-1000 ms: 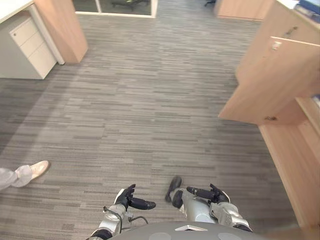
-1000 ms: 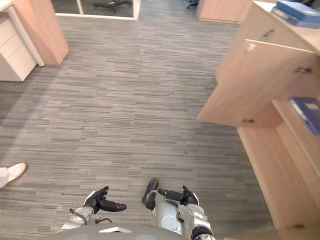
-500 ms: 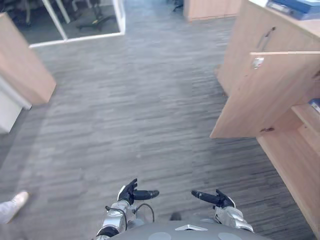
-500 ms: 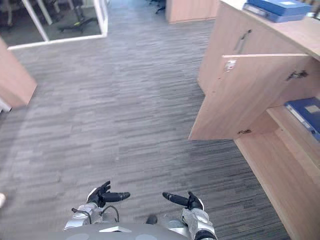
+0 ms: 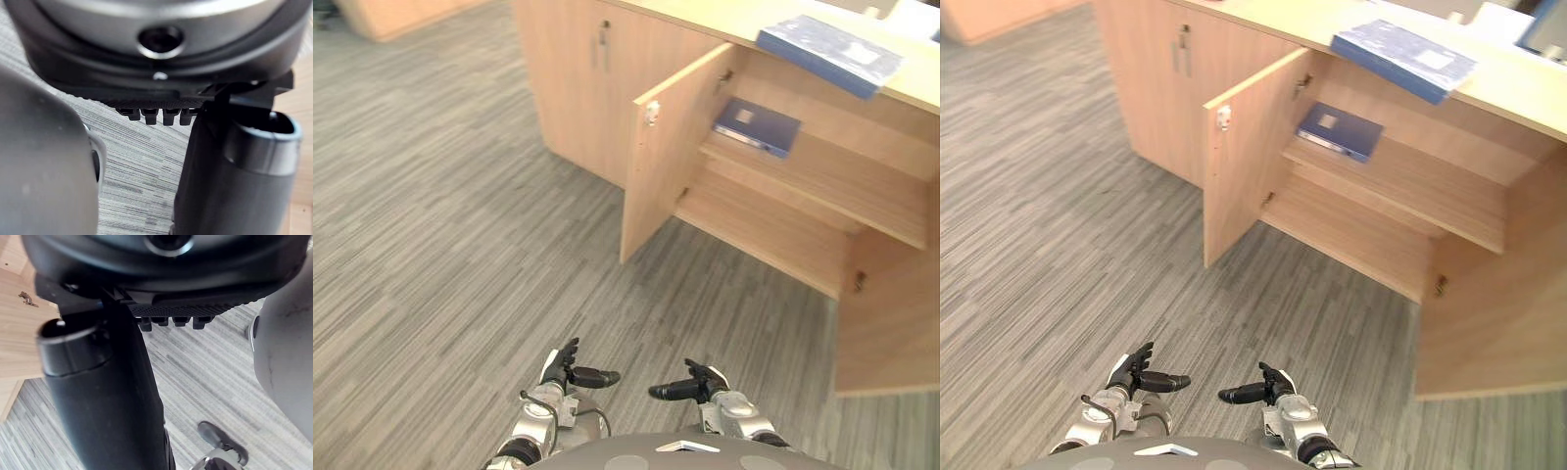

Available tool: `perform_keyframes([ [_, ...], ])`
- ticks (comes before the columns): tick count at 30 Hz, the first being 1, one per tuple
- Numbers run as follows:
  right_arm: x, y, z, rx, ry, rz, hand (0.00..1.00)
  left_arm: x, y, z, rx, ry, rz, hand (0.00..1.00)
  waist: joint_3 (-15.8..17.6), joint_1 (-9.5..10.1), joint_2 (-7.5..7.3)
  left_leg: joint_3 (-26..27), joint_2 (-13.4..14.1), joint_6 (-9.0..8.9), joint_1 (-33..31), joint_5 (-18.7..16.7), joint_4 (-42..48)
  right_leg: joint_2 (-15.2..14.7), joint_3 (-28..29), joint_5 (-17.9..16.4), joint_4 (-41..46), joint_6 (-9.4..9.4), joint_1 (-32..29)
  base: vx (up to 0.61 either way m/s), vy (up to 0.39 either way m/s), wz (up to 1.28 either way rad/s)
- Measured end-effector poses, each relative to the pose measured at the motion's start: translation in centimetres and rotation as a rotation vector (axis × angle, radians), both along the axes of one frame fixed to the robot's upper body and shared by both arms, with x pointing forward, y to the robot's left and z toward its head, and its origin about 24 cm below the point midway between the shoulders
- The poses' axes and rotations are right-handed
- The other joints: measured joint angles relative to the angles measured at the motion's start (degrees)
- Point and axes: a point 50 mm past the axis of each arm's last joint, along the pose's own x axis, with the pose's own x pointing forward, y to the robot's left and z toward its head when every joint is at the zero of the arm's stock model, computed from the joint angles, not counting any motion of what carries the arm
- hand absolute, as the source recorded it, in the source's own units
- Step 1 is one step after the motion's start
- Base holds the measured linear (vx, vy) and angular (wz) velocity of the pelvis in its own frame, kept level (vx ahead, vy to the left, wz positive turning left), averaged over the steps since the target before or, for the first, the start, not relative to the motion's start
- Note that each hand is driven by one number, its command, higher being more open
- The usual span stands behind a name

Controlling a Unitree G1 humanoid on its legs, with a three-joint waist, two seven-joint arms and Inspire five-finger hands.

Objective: Walk over to the cabinet, pick up the folder, carry it to the office cabinet, place the folder inside the office cabinet, then close the office cabinet door

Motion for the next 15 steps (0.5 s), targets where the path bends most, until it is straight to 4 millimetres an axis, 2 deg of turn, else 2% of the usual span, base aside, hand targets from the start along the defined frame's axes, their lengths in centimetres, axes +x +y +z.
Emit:
perform_keyframes([
  [1, 0.0, 0.0, 0.0, -0.005, -0.003, 0.011, 1.0, -0.1, 0.1, 0.0, 0.005, 0.004, -0.003, 1.0, -0.32, 0.03, 0.01, 2.19, -0.11, 0.86, -0.11, -0.45, 0.4, -0.9, 0.62, 0.69, 0.47, -0.08, -1.02, 0.11, 0.391, -1.56],
  [2, 0.2, 0.0, 0.1, -0.006, -0.003, 0.016, 1.0, -0.4, 0.2, -0.2, 0.018, 0.014, -0.019, 1.0, -0.79, 0.29, -0.33, 7.02, -0.27, 2.42, 0.43, -0.56, -0.22, -2.06, 1.49, 3.19, 1.52, -0.14, -3.78, 0.11, 0.394, -1.73],
  [3, 0.2, -0.1, 0.0, -0.002, 0.002, 0.015, 1.0, -0.4, 0.1, -0.2, 0.025, 0.016, -0.038, 1.0, -1.11, -0.25, 0.72, 10.91, -0.31, 4.17, 0.88, -0.5, -1.17, -3.02, 0.11, 6.03, 2.94, -0.63, -6.15, 0.11, 0.365, -1.72],
  [4, 0.3, -0.2, 0.1, -0.003, -0.006, 0.016, 1.0, -0.8, 0.1, -0.3, 0.025, 0.028, -0.048, 1.0, -1.05, -0.3, 0.9, 13.05, -0.31, 4.67, 1.42, -0.28, -1.65, -3.67, -1.25, 6.57, 4.59, -0.78, -7.6, 0.14, 0.268, -1.84],
  [5, 1.1, -0.4, 0.5, -0.003, -0.042, 0.02, 1.0, -0.7, 0.1, -0.3, 0.027, 0.032, -0.057, 1.0, -0.99, -0.3, 0.77, 19.22, -0.73, 6.36, 4.53, -0.03, -3.53, -5.37, -8.01, 7.2, 12.54, -2.37, -12.1, 0.14, 0.117, -1.61],
  [6, 1.3, -0.7, 0.6, -0.009, -0.051, 0.017, 1.0, -0.9, 0.1, -0.4, 0.029, 0.039, -0.064, 1.0, -0.78, -0.28, 1.16, 22.11, -0.79, 6.96, 7.01, -0.14, -4.42, -7.1, -15.44, 8.05, 17.24, -5.33, -14.18, 0.13, 0.034, -1.7],
  [7, 1.5, -1.0, 0.7, -0.016, -0.063, 0.016, 1.0, -1.2, 0.0, -0.5, 0.032, 0.049, -0.075, 1.0, -0.51, -0.21, 1.6, 24.74, -0.74, 7.72, 9.64, -0.38, -5.77, -9.35, -23.12, 8.31, 21.24, -9.54, -15.54, 0.07, -0.111, -1.33],
  [8, 1.8, -1.3, 0.9, -0.02, -0.074, 0.004, 1.0, -1.5, 0.2, -0.7, 0.048, 0.067, -0.102, 1.0, -0.39, -0.34, 2.26, 27.57, -0.69, 8.33, 12.57, -0.72, -7.36, -11.97, -32.73, 8.09, 25.58, -11.7, -16.5, 0.02, -0.14, -1.09],
  [9, 1.9, -1.4, 0.9, -0.022, -0.078, -0.002, 1.0, -1.6, 0.3, -0.7, 0.057, 0.073, -0.118, 1.0, -0.58, -0.47, 2.09, 28.74, -0.62, 8.52, 13.87, -0.82, -8.27, -13.05, -36.72, 8.07, 25.96, -11.76, -16.64, 0.02, -0.145, -1.18],
  [10, 1.9, -1.5, 1.0, -0.026, -0.079, -0.006, 1.0, -1.8, 0.5, -0.8, 0.062, 0.083, -0.119, 1.0, -0.97, -0.43, 1.78, 31.16, -0.19, 8.66, 15.85, -0.78, -10.74, -14.18, -41.79, 8.69, 24.66, -10.88, -16.18, 0.01, -0.093, -0.96],
  [11, 2.0, -1.5, 1.0, -0.025, -0.083, -0.006, 1.0, -1.9, 0.6, -0.8, 0.067, 0.089, -0.122, 1.0, -1.36, -0.38, 2.6, 32.37, 0.17, 8.59, 16.32, -0.58, -11.92, -14.11, -43.5, 8.75, 23.78, -10.75, -16.2, 0.03, -0.108, -1.35],
  [12, 2.0, -1.4, 1.0, -0.023, -0.085, -0.009, 1.0, -2.1, 0.8, -1.0, 0.071, 0.106, -0.126, 1.0, -1.78, -0.51, 2.55, 35.29, 1.01, 8.45, 17.21, 0.22, -14.52, -13.96, -47.14, 9.23, 21.94, -9.35, -17.15, 0.03, -0.168, -1.43],
  [13, 2.6, -1.4, 1.3, -0.014, -0.106, -0.017, 1.0, -2.0, 0.8, -1.0, 0.073, 0.114, -0.127, 1.0, -1.58, -1.31, 2.79, 37.53, 2.46, 8.03, 17.8, 0.88, -16.79, -12.42, -49.66, 7.18, 20.27, -6.49, -18.65, 0.03, -0.192, -1.38],
  [14, 2.9, -1.3, 1.5, -0.01, -0.116, -0.018, 1.0, -1.9, 0.8, -1.0, 0.073, 0.12, -0.128, 1.0, -1.05, -1.57, 3.15, 38.44, 3.56, 7.75, 18.39, 0.97, -17.59, -11.15, -50.58, 5.91, 19.52, -6.25, -18.91, -0.03, -0.256, -1.16],
  [15, 3.5, -1.2, 1.8, -0.007, -0.133, -0.015, 1.0, -1.9, 0.7, -1.1, 0.069, 0.13, -0.133, 1.0, -0.1, -1.78, 4.23, 40.09, 6.08, 7.33, 20.1, 0.91, -20.01, -7.22, -52.29, 4.81, 18.0, -6.5, -20.06, -0.11, -0.233, -0.81],
])
